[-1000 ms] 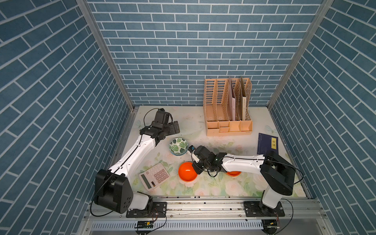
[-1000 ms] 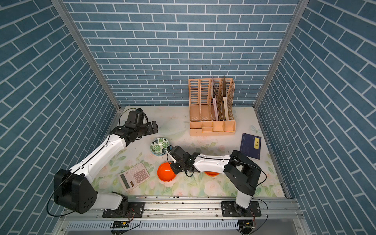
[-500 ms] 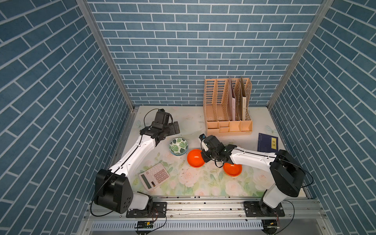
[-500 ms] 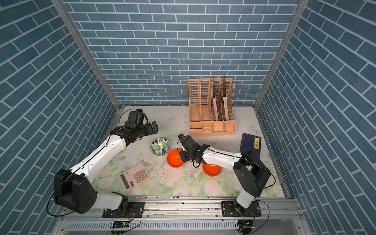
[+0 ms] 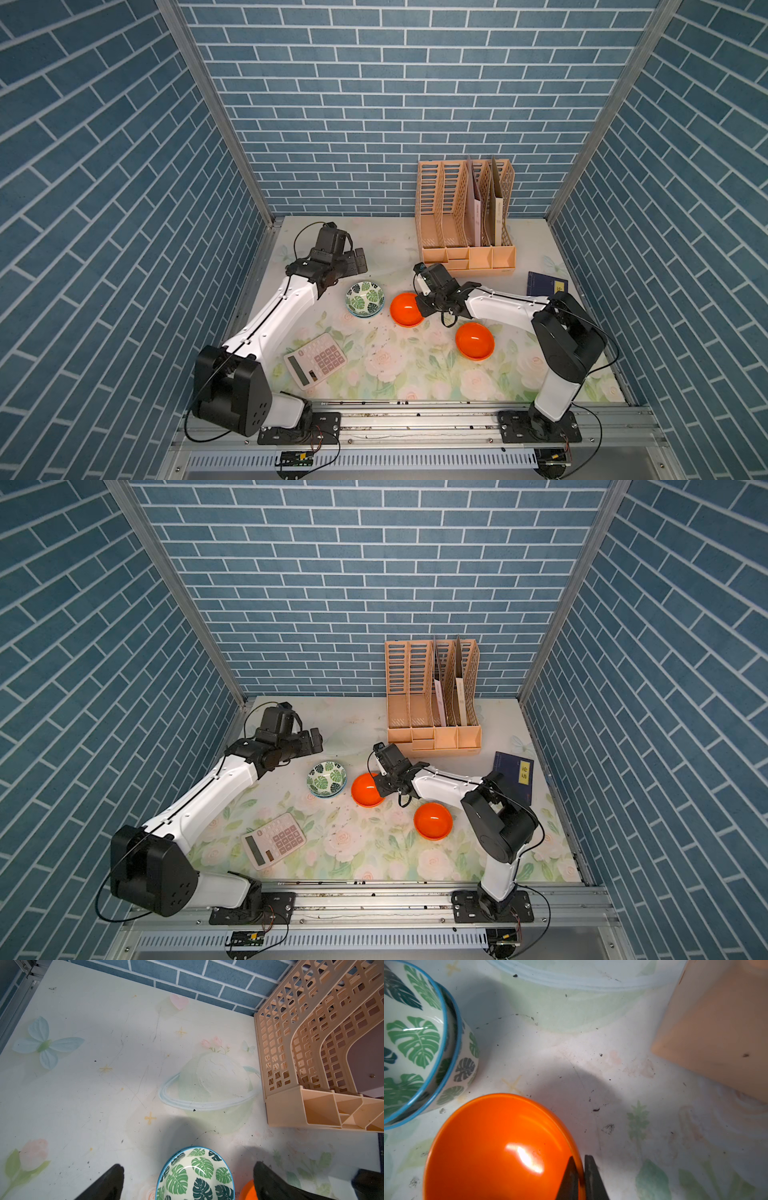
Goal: Stack the bowls
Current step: Place the bowl at the center of the board.
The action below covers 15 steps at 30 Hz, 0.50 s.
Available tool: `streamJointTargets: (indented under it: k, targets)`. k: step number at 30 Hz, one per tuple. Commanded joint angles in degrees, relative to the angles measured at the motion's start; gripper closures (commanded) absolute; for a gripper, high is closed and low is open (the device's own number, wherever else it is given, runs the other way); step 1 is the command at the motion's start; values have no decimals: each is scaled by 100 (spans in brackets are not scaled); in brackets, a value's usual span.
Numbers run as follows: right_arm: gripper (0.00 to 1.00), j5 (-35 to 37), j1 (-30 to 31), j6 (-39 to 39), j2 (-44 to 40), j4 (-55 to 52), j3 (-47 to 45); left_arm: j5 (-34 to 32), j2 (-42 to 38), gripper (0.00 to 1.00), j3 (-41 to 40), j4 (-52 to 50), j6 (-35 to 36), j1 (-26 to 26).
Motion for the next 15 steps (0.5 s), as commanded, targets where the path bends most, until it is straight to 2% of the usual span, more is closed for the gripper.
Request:
streamJointTargets:
  k: [1, 15]
  targets:
    - [99, -87, -69, -105, 69, -36, 165, -66, -155, 0, -49, -59, 73, -14]
    - [99, -99, -272, -105, 130, 18, 193, -62, -129, 0, -71, -24, 68, -14]
